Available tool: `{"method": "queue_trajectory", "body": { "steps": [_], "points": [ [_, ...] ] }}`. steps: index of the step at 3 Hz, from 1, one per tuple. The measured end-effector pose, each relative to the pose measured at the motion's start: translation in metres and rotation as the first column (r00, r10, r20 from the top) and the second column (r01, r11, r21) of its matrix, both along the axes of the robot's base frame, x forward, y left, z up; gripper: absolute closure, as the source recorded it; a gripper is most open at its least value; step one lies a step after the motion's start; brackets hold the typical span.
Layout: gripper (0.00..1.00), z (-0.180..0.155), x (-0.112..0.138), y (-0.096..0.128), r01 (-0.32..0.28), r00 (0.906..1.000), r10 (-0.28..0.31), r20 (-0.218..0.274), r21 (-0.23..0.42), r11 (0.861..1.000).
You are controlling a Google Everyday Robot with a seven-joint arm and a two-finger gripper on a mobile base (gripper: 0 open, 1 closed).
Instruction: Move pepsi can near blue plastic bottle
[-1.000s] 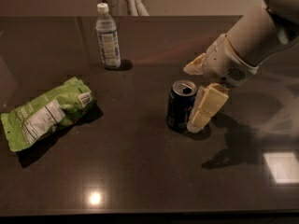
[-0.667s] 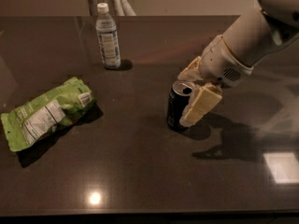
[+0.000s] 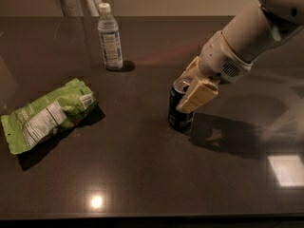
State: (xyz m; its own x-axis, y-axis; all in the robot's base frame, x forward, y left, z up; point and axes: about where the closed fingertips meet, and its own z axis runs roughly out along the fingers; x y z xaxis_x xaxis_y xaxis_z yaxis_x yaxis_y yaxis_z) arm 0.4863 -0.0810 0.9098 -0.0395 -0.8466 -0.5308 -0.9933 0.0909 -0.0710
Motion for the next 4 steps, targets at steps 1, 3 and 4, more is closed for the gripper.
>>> {"method": "queue_trajectory", "body": {
  "steps": [1, 3, 4],
  "points": [
    [0.93, 0.012, 0.025, 0.007, 0.033, 0.9994, -0.033, 0.008, 0.012, 0.999],
    [1.0, 0.029, 0.102, 0.036, 0.114, 0.993, -0.115, 0.029, 0.033, 0.993],
    [1.0, 0.033, 0.147, 0.056, 0.14, 0.989, -0.142, 0.041, 0.045, 0.989]
  ]
}}
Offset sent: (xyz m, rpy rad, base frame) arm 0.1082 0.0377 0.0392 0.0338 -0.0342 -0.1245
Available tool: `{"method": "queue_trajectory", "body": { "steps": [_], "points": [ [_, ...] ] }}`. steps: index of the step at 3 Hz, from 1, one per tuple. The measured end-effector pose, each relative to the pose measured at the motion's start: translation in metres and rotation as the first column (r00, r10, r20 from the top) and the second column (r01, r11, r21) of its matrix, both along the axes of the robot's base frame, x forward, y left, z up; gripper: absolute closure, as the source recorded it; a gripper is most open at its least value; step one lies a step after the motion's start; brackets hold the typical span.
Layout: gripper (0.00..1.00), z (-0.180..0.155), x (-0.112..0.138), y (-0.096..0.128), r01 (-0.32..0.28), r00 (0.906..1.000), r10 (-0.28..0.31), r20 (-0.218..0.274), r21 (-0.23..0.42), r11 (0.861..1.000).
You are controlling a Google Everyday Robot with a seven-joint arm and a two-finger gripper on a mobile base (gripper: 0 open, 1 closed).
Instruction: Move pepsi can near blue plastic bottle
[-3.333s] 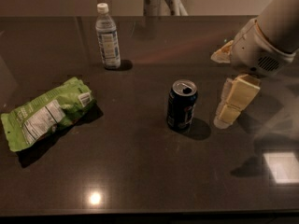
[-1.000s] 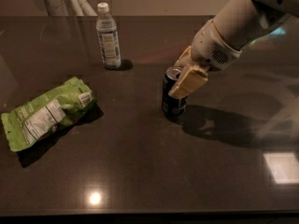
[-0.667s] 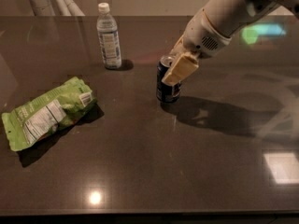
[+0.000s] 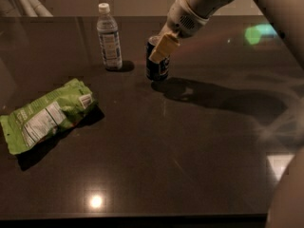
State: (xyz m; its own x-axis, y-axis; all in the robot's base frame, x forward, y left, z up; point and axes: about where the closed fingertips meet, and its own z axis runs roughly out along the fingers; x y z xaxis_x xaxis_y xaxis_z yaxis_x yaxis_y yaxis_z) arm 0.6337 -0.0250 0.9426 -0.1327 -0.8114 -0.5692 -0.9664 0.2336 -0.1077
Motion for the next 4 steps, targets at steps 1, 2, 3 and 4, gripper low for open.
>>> {"method": "queue_trajectory", "body": {
  "steps": [1, 2, 3, 4],
  "points": [
    [1.0, -0.005, 0.029, 0.013, 0.005, 1.0, -0.005, 0.001, 0.021, 1.0],
    [1.0, -0.012, 0.043, 0.028, -0.003, 1.0, 0.003, -0.003, 0.046, 0.999],
    [1.0, -0.017, 0.055, 0.038, -0.004, 0.9999, 0.005, -0.014, 0.067, 0.998],
    [0.82, -0.019, 0.061, 0.048, -0.016, 0.9997, 0.017, -0.018, 0.063, 0.998]
  ]
}}
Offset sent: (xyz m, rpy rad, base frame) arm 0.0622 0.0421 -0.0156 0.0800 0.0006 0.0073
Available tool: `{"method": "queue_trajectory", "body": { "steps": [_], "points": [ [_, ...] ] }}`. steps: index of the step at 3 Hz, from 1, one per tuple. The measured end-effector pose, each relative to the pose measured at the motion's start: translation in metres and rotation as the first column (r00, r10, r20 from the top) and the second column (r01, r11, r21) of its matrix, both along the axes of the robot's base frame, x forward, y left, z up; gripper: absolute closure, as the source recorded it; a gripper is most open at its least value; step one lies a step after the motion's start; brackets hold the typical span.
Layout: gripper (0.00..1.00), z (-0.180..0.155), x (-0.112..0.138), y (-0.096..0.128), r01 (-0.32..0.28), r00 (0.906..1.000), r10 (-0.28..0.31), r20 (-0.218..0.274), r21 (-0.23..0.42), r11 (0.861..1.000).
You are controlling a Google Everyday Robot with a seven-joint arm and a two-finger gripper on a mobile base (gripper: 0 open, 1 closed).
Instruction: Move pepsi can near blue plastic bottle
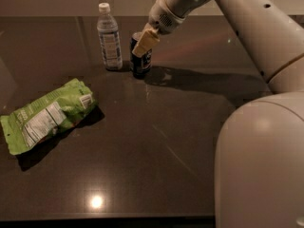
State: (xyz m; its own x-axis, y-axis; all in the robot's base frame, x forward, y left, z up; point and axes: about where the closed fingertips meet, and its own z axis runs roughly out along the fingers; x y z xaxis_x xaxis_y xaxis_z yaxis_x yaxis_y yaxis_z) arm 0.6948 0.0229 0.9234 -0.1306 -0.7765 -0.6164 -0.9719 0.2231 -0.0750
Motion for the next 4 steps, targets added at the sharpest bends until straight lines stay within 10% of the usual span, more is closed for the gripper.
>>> {"method": "queue_trajectory", "body": {
  "steps": [4],
  "points": [
    [0.0, -0.0091, 0.0054, 0.0137, -0.022, 0.9997, 0.021, -0.015, -0.017, 1.0]
  ]
}}
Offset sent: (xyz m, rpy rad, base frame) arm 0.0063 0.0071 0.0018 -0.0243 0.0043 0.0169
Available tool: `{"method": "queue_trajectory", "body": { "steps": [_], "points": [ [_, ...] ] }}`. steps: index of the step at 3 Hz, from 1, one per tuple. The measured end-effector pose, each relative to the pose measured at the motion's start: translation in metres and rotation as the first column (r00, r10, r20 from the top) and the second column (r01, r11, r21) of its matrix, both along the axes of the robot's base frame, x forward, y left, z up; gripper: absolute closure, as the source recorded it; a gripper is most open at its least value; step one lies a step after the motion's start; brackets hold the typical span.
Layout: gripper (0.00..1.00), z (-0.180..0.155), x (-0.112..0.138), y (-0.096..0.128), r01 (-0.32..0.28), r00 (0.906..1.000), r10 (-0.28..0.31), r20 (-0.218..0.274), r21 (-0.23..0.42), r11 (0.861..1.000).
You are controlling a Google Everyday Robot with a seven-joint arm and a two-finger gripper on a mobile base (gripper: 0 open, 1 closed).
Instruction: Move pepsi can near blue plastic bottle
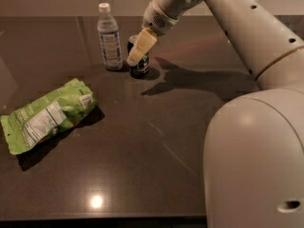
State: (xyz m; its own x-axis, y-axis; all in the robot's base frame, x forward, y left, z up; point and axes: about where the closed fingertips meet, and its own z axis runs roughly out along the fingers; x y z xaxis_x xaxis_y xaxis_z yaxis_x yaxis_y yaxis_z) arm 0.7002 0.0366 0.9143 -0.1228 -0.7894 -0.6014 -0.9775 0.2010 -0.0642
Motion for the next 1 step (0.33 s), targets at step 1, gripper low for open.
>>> {"method": "queue_trajectory", "body": {
  "steps": [1],
  "points": [
    [0.0, -0.0001, 0.0, 0.0001, 0.0, 1.0, 0.0, 0.0, 0.0, 1.0]
  ]
}}
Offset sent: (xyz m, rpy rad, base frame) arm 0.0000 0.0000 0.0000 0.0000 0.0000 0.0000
